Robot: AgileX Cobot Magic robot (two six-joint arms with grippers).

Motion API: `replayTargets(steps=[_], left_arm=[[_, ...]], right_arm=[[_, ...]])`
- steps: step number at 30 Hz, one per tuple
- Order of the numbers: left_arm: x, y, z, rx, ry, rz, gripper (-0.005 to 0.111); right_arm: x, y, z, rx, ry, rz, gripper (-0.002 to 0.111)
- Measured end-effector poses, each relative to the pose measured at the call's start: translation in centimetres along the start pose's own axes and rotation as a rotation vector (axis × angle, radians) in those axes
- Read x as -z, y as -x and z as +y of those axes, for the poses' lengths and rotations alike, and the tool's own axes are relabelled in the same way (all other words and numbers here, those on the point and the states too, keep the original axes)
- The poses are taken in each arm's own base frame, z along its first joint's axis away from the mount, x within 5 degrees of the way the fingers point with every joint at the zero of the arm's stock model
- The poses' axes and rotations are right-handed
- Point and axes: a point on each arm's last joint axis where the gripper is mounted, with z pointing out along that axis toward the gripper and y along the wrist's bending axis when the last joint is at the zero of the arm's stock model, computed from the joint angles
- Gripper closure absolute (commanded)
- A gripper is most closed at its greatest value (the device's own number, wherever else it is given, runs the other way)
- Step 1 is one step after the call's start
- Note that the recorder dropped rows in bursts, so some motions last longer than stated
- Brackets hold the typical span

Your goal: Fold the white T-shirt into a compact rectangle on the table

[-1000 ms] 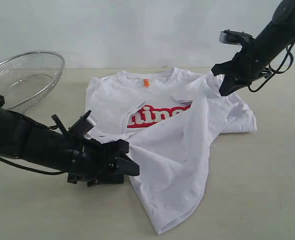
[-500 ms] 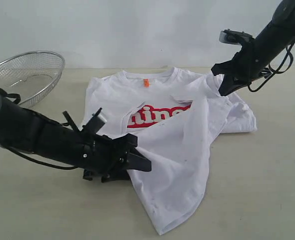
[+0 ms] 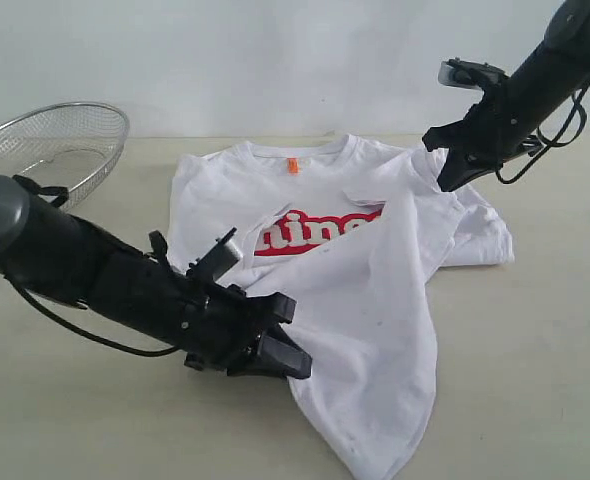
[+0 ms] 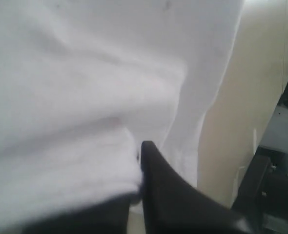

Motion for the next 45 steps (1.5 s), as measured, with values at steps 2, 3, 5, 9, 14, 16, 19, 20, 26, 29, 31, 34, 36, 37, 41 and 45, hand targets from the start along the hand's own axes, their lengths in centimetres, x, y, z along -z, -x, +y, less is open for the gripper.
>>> replayTargets(steps=[2, 3, 5, 9, 14, 16, 19, 20, 26, 29, 31, 34, 36, 37, 41, 45], left_arm=[[0.0, 0.3, -0.3, -0.013, -0.023, 0.01, 0.102], [0.0, 0.6, -0.6, -0.023, -0.042, 0.011, 0.102], [0.1, 1.1, -1.4, -0.043, -0.083, 0.013, 0.102], [1.2, 2.4, -3.2, -0.106, -0.132, -0.019, 0.102], [4.9, 4.6, -3.8, -0.139, -0.106, -0.152, 0.102], [6.5, 5.4, -3.3, -0.134, -0.076, -0.212, 0.102], [8.8, 7.0, -2.2, -0.12, -0.034, -0.303, 0.102], [9.5, 7.6, -1.9, -0.116, -0.021, -0.334, 0.102], [13.9, 12.1, -1.9, -0.191, 0.076, -0.544, 0.102], [14.9, 14.3, -1.1, -0.197, 0.15, -0.623, 0.102], [14.9, 15.6, -0.2, -0.192, 0.185, -0.653, 0.102], [14.0, 17.9, 1.3, -0.197, 0.197, -0.671, 0.102], [13.4, 19.4, 2.2, -0.206, 0.202, -0.687, 0.102], [13.4, 20.1, 2.3, -0.215, 0.206, -0.702, 0.102], [12.8, 21.9, 3.6, -0.223, 0.231, -0.737, 0.102], [11.9, 22.3, 5.1, -0.206, 0.247, -0.732, 0.102]], right_arm=[[0.0, 0.0, 0.0, 0.003, 0.0, 0.0, 0.108], [0.0, 0.0, 0.0, 0.005, 0.0, 0.0, 0.108], [0.0, 0.0, 0.0, 0.007, 0.0, 0.0, 0.108], [0.0, 0.1, 0.0, 0.009, -0.003, -0.006, 0.108], [0.0, 0.2, -0.1, 0.011, -0.014, -0.025, 0.108], [0.0, 0.2, -0.1, 0.011, -0.014, -0.026, 0.108], [0.0, 0.3, -0.1, 0.014, -0.016, -0.028, 0.108], [0.0, 0.3, -0.1, 0.014, -0.016, -0.028, 0.108], [0.0, 0.3, -0.1, 0.014, -0.016, -0.028, 0.108], [0.0, 0.3, -0.1, 0.014, -0.016, -0.028, 0.108], [0.0, 0.3, -0.1, 0.014, -0.016, -0.028, 0.108], [0.0, 0.3, -0.1, 0.016, -0.016, -0.028, 0.108], [0.0, 0.3, -0.1, 0.016, -0.016, -0.028, 0.108], [0.0, 0.3, -0.1, 0.016, -0.016, -0.028, 0.108], [0.0, 0.3, -0.1, 0.016, -0.016, -0.028, 0.108], [0.0, 0.3, -0.1, 0.016, -0.016, -0.028, 0.108]])
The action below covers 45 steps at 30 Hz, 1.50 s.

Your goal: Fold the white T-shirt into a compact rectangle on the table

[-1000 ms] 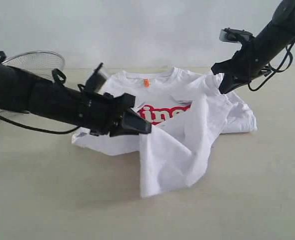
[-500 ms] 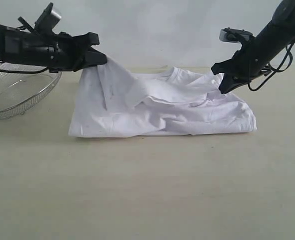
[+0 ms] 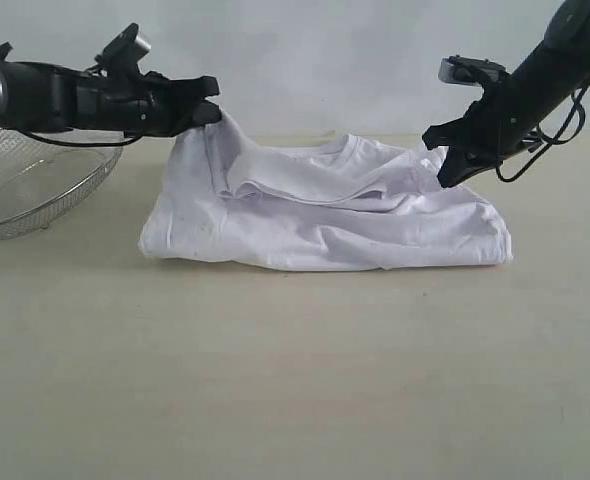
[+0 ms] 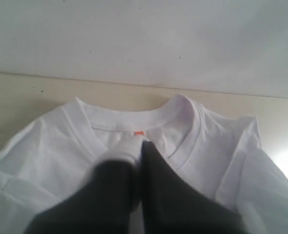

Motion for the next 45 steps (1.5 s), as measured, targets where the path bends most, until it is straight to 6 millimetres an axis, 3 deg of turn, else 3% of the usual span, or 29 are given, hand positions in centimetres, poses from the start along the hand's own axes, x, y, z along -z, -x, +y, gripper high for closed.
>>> replayTargets(steps=[6, 14, 17, 20, 25, 28, 29, 31, 34, 37, 41, 45], left_arm=[[-1.3, -1.8, 1.6, 0.024, 0.025, 0.036, 0.099], [-2.5, -3.9, 3.5, 0.048, 0.064, 0.074, 0.053], [-2.5, -3.8, 3.6, 0.048, 0.064, 0.072, 0.049], [-2.1, -3.0, 3.0, 0.038, 0.057, 0.054, 0.049], [0.1, 0.3, 1.0, -0.032, 0.046, -0.006, 0.049], [2.0, 2.6, -0.2, -0.089, 0.045, -0.048, 0.051], [3.2, 3.8, -0.7, -0.113, 0.051, -0.073, 0.052], [3.9, 4.5, -0.9, -0.107, 0.049, -0.073, 0.063], [3.3, 3.0, -0.5, -0.108, 0.016, 0.033, 0.085], [1.2, -0.2, 1.6, -0.094, 0.028, 0.148, 0.102], [0.0, -2.0, 3.6, -0.068, 0.089, 0.165, 0.102], [-0.5, -3.1, 4.1, -0.065, 0.076, 0.207, 0.102]], right_arm=[[0.0, 0.0, 0.0, 0.001, -0.001, 0.001, 0.108], [0.0, -0.2, 0.1, -0.007, 0.009, 0.019, 0.108], [0.0, -0.2, 0.1, -0.009, 0.011, 0.022, 0.108], [0.0, -0.2, 0.1, -0.008, 0.011, 0.022, 0.108], [1.0, -0.1, 0.2, 0.016, -0.023, 0.019, 0.108], [3.0, 0.4, 0.7, 0.043, -0.059, -0.011, 0.108], [4.6, 0.8, 1.2, 0.056, -0.076, -0.044, 0.108], [6.7, 1.3, 1.9, 0.067, -0.092, -0.09, 0.108], [7.4, 1.4, 2.2, 0.06, -0.095, -0.105, 0.108], [7.3, 1.0, 2.3, 0.054, -0.077, -0.066, 0.108], [7.3, 1.0, 2.3, 0.054, -0.073, -0.059, 0.108], [7.3, 1.0, 2.4, 0.049, -0.068, -0.062, 0.108]])
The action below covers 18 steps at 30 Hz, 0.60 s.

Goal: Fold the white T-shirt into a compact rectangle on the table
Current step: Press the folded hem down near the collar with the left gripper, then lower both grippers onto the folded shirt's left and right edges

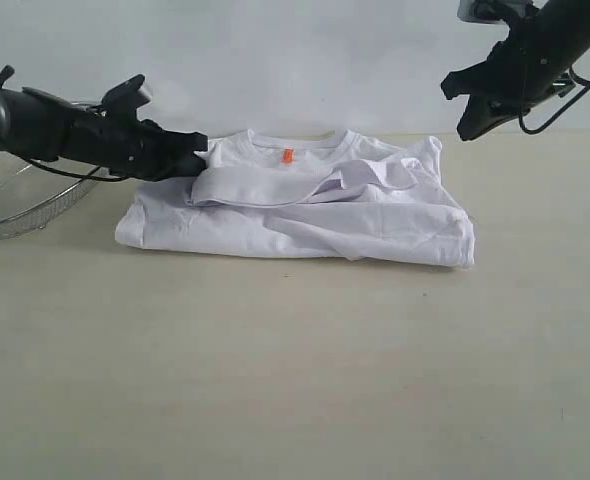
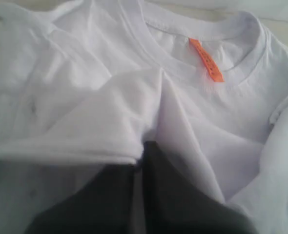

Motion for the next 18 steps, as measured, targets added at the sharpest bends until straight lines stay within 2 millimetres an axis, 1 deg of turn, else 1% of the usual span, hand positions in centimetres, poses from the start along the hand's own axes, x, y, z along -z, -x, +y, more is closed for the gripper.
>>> replayTargets(steps=[2, 5, 6, 8, 9, 10, 11, 13, 15, 18], left_arm=[[0.0, -0.3, -0.1, -0.02, -0.016, 0.027, 0.099], [0.0, -0.6, -0.4, -0.046, -0.047, 0.067, 0.083], [0.0, -0.7, -0.5, -0.051, -0.053, 0.076, 0.074], [0.0, -0.8, -0.6, -0.057, -0.063, 0.087, 0.061], [0.0, -0.8, -0.6, -0.052, -0.064, 0.09, 0.057], [0.0, -0.9, -0.6, -0.041, -0.063, 0.091, 0.056], [0.0, -0.9, -0.6, -0.035, -0.062, 0.092, 0.056], [0.2, -0.8, -0.4, -0.028, -0.058, 0.094, 0.064], [0.8, -0.2, -0.5, -0.037, -0.05, 0.085, 0.077], [2.1, 0.8, -0.9, -0.089, -0.032, 0.077, 0.089]], right_arm=[[0.0, 0.0, 0.0, 0.0, 0.0, 0.0, 0.108], [0.0, 0.0, 0.0, 0.0, 0.0, 0.0, 0.108], [0.0, 0.0, 0.0, 0.0, 0.0, 0.0, 0.108], [0.0, 0.0, 0.0, 0.0, 0.0, 0.0, 0.108], [0.0, 0.0, 0.0, 0.0, 0.001, 0.002, 0.108], [0.0, 0.0, 0.0, 0.0, 0.002, 0.004, 0.108], [0.0, -0.1, 0.0, 0.0, 0.005, 0.01, 0.108], [0.0, -0.2, 0.1, 0.0, 0.009, 0.018, 0.108], [0.0, -0.2, 0.0, 0.003, 0.005, 0.024, 0.108], [0.0, -0.3, 0.0, 0.008, -0.002, 0.031, 0.108]])
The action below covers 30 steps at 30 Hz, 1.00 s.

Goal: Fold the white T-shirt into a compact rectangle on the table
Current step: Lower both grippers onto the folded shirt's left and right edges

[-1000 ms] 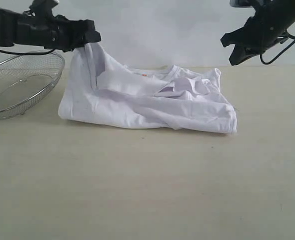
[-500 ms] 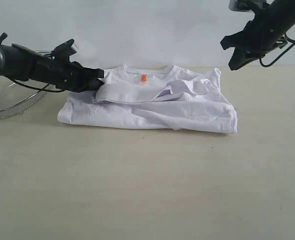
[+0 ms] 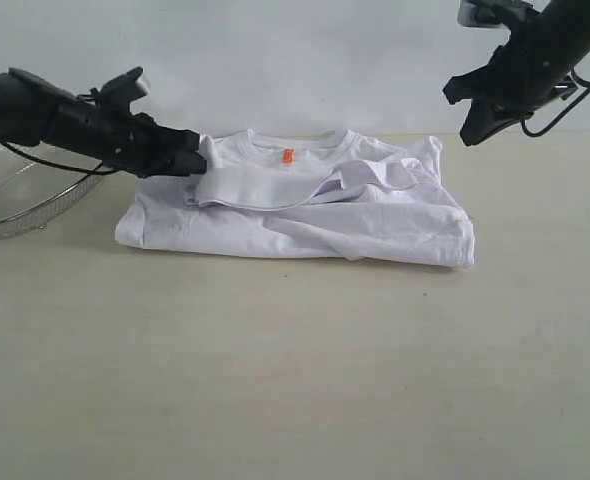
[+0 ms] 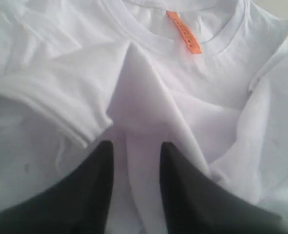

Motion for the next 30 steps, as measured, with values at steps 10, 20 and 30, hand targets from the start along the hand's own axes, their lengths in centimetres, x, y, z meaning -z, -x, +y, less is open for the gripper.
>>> replayTargets(steps=[10, 20, 30], left_arm=[[3.7, 1.5, -1.8, -0.182, 0.044, 0.094, 0.102], [4.1, -0.5, -1.6, -0.155, 0.05, 0.326, 0.102], [3.9, -1.5, -0.9, -0.075, 0.099, 0.401, 0.102]], right_arm=[[-0.1, -0.6, 0.2, 0.004, 0.024, 0.062, 0.108], [-3.2, -1.6, 2.8, 0.031, 0.054, 0.122, 0.108], [-7.2, -1.2, 6.7, 0.082, -0.041, 0.127, 0.108]])
